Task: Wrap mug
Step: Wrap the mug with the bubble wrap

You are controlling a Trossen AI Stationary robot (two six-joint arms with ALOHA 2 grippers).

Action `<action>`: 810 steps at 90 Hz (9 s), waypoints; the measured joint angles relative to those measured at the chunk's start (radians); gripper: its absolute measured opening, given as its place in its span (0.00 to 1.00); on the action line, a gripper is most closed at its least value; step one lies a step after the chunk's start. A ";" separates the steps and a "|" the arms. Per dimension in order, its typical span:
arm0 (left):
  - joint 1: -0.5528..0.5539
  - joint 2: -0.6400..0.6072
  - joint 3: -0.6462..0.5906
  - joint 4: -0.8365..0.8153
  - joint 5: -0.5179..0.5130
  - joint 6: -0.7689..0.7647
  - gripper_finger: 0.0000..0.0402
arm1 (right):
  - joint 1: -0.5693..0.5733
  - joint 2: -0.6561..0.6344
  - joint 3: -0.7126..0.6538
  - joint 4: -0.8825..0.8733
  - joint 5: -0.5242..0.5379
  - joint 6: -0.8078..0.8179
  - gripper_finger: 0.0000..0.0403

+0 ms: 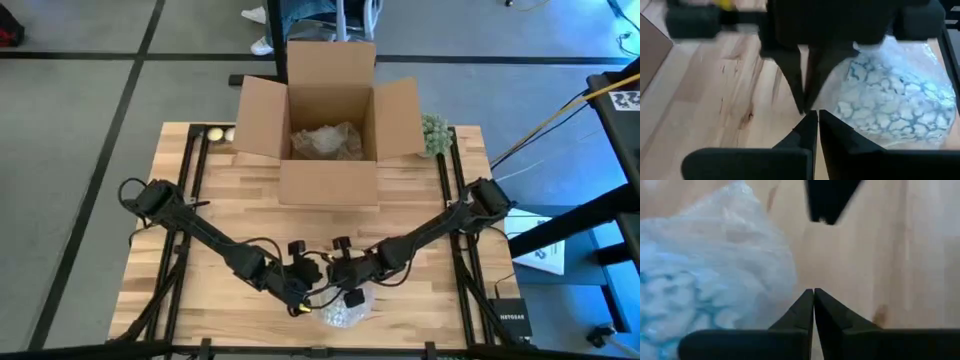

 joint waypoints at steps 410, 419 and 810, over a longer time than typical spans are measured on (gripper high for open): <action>0.105 0.091 0.031 0.228 0.110 0.040 0.00 | 0.277 -0.331 -0.222 -0.359 0.181 0.432 0.02; 0.106 0.113 0.031 0.257 0.127 0.043 0.00 | 0.276 -0.331 -0.225 -0.299 0.250 0.409 0.01; 0.116 0.035 0.031 0.276 0.119 0.077 0.00 | 0.053 -0.253 -0.307 0.311 0.076 -0.076 0.00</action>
